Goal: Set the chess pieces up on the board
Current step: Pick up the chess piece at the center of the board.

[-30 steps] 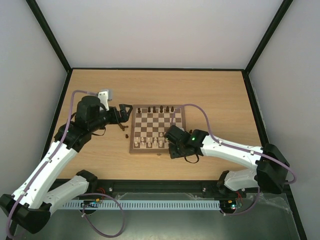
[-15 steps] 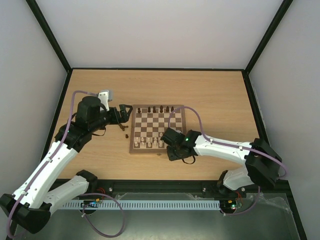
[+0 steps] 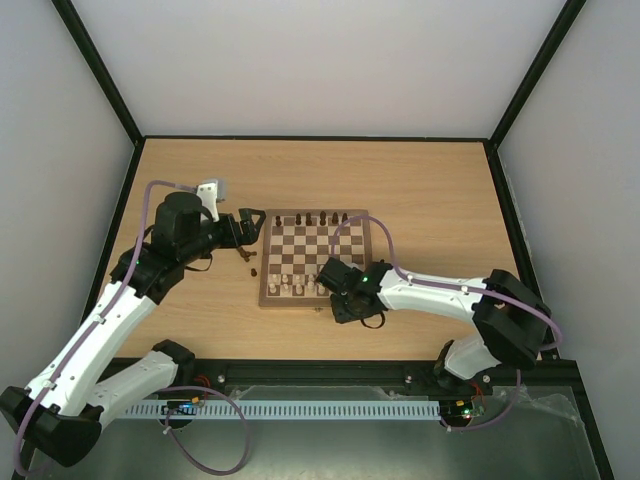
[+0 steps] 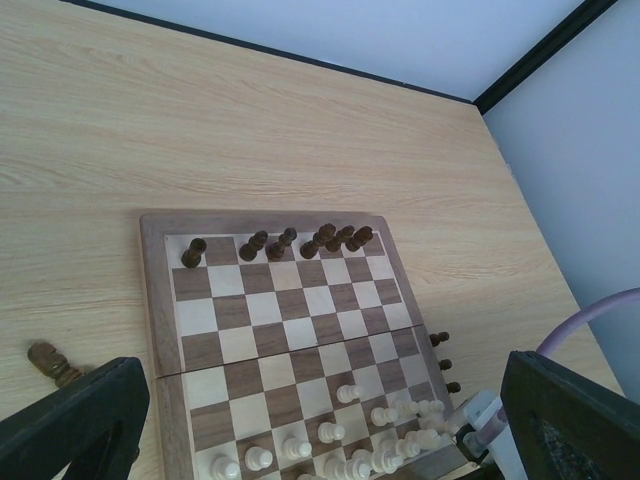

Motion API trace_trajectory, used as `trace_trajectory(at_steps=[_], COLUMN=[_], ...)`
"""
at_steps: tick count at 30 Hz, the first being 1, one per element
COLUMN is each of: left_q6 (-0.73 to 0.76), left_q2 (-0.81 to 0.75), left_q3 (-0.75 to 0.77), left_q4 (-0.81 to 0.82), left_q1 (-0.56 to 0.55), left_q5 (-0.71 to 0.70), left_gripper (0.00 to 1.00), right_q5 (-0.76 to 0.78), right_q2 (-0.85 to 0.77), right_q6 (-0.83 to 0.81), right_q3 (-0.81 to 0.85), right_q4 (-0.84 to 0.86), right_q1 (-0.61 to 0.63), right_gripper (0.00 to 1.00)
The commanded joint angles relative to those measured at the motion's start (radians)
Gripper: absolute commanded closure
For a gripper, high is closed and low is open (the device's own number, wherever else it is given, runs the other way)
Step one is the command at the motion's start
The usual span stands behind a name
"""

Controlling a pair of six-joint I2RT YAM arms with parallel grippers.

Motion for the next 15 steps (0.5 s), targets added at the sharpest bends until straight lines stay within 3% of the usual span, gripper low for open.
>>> trace_trajectory(at_steps=[1,15], left_q6=[0.004,0.007], left_q2=[0.004,0.007], left_q3=[-0.013,-0.016], left_q4=[0.018,0.020], left_q1=[0.005,0.007], left_q5=[0.003,0.003], left_gripper=[0.01,0.01], right_q5=[0.011,0.018], right_q2=[0.027,0.064], right_q6=[-0.005,-0.013], right_q3=[0.018,0.043], right_q4=[-0.013,-0.003], right_q1=[0.006,0.007], right_gripper=[0.69,0.76])
